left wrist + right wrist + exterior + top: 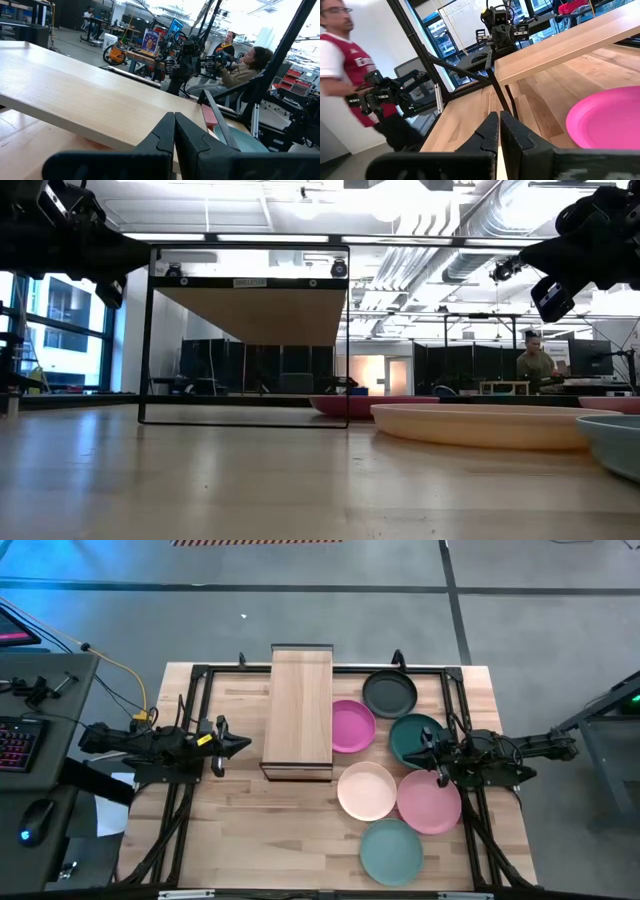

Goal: Place and stack plates onto a shelf

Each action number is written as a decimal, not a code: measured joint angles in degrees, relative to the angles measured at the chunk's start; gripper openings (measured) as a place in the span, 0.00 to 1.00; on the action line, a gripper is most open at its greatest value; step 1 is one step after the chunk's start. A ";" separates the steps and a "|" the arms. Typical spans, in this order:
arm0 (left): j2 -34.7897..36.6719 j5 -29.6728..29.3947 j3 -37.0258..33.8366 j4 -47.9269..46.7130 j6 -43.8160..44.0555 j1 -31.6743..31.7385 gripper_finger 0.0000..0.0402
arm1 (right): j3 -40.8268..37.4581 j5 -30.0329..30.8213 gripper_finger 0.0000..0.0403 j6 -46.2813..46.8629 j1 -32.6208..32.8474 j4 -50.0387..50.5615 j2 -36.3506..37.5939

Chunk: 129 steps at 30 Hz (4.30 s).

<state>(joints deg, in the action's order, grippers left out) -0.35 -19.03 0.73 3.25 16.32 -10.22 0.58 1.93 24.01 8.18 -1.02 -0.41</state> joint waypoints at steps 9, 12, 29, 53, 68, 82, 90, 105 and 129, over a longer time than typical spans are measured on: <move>0.00 0.01 -0.01 0.00 0.00 -0.01 0.00 | -0.02 0.00 0.00 0.00 0.00 0.00 -0.01; 0.01 0.00 0.00 0.00 0.00 -0.02 0.00 | -0.01 -0.01 0.00 0.00 -0.02 -0.01 0.00; 0.01 0.00 -0.01 0.00 0.00 -0.01 0.00 | 0.00 0.00 0.00 0.00 0.00 0.00 0.00; 0.01 0.00 -0.02 0.00 0.00 -0.02 0.00 | 0.00 -0.01 0.00 0.00 -0.02 -0.02 -0.01; 0.00 0.01 0.00 0.00 0.00 0.00 0.00 | 0.00 27.31 0.00 15.35 -0.02 -29.99 -0.19; 0.00 0.00 -0.01 -0.01 0.00 0.00 0.00 | 38.21 46.06 0.13 13.68 -6.30 15.54 -26.19; -0.01 0.00 -0.01 0.00 0.01 -0.01 0.00 | 49.73 34.27 0.44 39.21 -21.32 44.74 -47.17; 0.01 0.00 0.00 0.00 0.00 -0.02 0.00 | 49.88 13.30 0.60 32.94 -51.72 50.68 -73.96; 0.00 0.00 -0.01 0.00 0.00 -0.01 0.00 | 38.67 4.89 0.46 35.57 -59.31 28.57 -83.42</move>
<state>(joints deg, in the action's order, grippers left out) -0.35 -19.03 0.72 3.25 16.32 -10.23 39.25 6.82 59.58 -51.13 27.55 -83.83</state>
